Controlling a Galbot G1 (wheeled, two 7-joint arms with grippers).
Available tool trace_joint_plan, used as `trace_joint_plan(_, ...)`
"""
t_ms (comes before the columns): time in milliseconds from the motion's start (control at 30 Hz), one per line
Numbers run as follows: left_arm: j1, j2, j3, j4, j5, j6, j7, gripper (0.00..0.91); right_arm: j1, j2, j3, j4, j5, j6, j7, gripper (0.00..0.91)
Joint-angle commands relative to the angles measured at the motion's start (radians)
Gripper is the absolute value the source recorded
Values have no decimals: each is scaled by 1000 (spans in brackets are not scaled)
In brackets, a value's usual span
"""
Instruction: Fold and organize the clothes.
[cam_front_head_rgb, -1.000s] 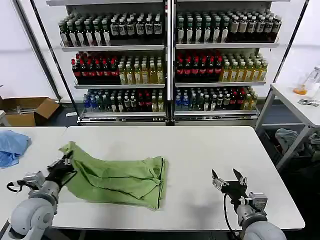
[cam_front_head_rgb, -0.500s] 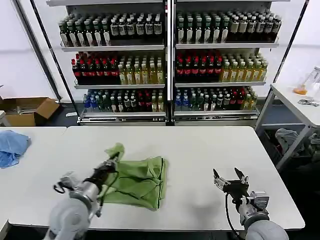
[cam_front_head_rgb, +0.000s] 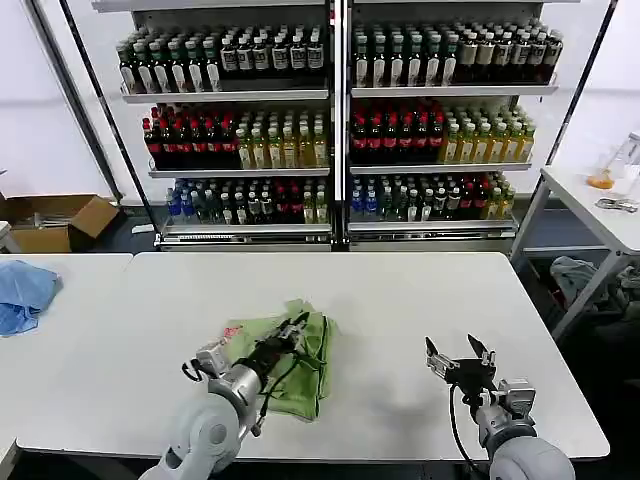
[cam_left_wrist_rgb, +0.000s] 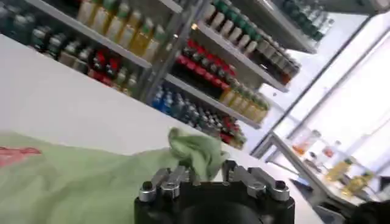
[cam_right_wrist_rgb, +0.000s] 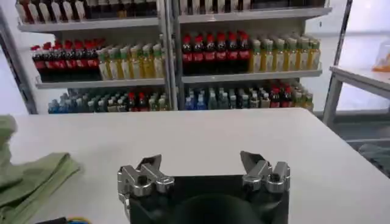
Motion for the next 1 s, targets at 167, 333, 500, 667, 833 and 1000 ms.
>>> trace_joint_plan(167, 59, 71, -84, -116, -135, 57, 59, 907, 0, -5, 1, -11, 3, 8, -3, 907)
trace_joint_plan(333, 100, 125, -183, -48, 168, -7, 26, 907, 1, -2, -1, -11, 2, 11, -3, 907)
trace_joint_plan(500, 138, 154, -252, 43, 261, -45, 15, 907, -3, -2, 0, -9, 1, 13, -3, 907)
trace_joint_plan(667, 156, 173, -246, 96, 295, -42, 4, 907, -12, -4, 3, 1, -5, 13, -11, 907)
trace_joint_plan(833, 146, 178, -220, 116, 258, -7, 19, 907, -19, -6, 8, 11, -6, 13, -10, 907)
trace_joint_plan(1000, 113, 160, -201, 137, 195, 27, 27, 907, -28, -4, 16, 25, -6, 13, -12, 907)
